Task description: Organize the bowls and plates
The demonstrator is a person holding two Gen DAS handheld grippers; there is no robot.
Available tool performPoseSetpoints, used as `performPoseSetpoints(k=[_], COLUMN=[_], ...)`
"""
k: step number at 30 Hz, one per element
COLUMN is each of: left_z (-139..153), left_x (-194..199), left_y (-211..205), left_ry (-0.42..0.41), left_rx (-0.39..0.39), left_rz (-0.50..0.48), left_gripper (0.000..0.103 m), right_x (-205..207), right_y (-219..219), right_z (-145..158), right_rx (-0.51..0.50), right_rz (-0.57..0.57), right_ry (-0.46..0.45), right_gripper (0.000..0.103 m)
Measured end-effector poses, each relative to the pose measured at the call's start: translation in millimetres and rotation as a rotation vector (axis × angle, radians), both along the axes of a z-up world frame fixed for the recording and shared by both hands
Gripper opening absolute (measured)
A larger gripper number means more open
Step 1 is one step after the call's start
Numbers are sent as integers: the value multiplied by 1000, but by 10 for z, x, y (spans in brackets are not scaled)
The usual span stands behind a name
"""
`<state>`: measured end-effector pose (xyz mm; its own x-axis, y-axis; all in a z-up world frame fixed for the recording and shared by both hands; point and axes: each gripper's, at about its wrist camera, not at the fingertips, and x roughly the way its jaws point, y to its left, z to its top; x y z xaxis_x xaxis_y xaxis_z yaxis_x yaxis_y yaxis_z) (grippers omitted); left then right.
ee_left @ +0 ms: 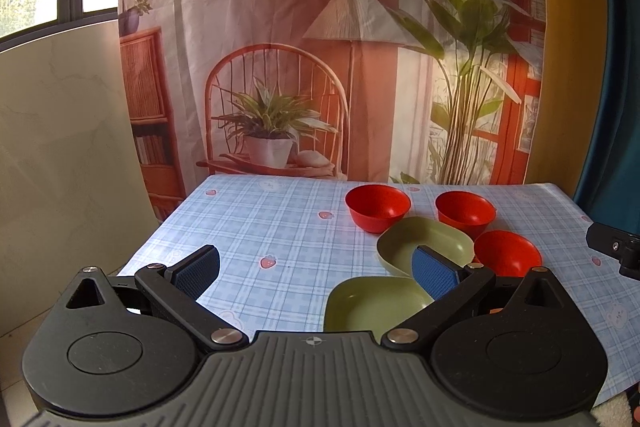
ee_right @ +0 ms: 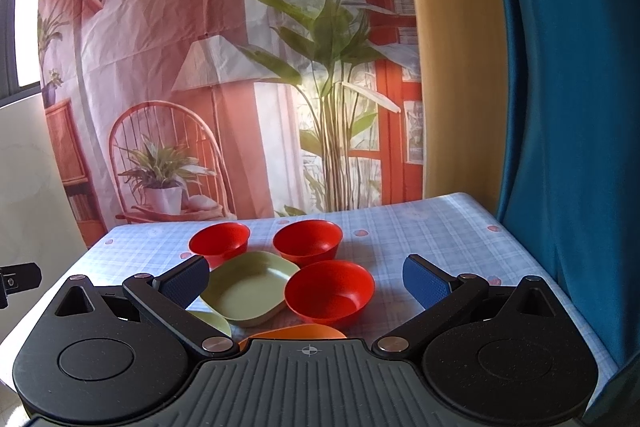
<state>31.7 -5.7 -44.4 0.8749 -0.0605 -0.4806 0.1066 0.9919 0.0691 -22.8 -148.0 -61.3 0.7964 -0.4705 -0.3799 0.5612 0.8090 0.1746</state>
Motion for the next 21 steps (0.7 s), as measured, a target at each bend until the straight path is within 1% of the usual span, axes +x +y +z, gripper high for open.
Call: performPoseSetpoints(k=[1, 3, 9, 11, 12, 14, 18, 20, 21], left_z=[-46, -135, -392, -472, -508, -567, -665, -704, -724], left_x=[31, 90, 229, 278, 296, 330, 382, 386, 381], left_y=[-14, -41, -56, -49, -42, -31, -16, -36, -69], left_ry=[8, 28, 83, 110, 124, 137, 168, 173, 172], left_rx=[7, 17, 32, 25, 22, 19, 8, 10, 19], left_rz=[-5, -12, -15, -16, -18, -21, -22, -26, -31], left_gripper=[103, 103, 103, 103, 103, 103, 103, 103, 103], right_x=[2, 48, 170, 222, 253, 284, 394, 419, 436], right_y=[-1, -75, -165, -188, -203, -204, -123, -134, -165], right_z=[-10, -142, -287, -336, -376, -421, -569, -625, -676], right_rx=[0, 8, 37, 56, 79, 79, 66, 85, 112], right_rz=[1, 13, 30, 41, 67, 69, 76, 88, 102], right_ry=[-1, -2, 21, 48, 60, 71, 145, 151, 155], right_gripper=[103, 103, 103, 103, 103, 103, 103, 103, 103])
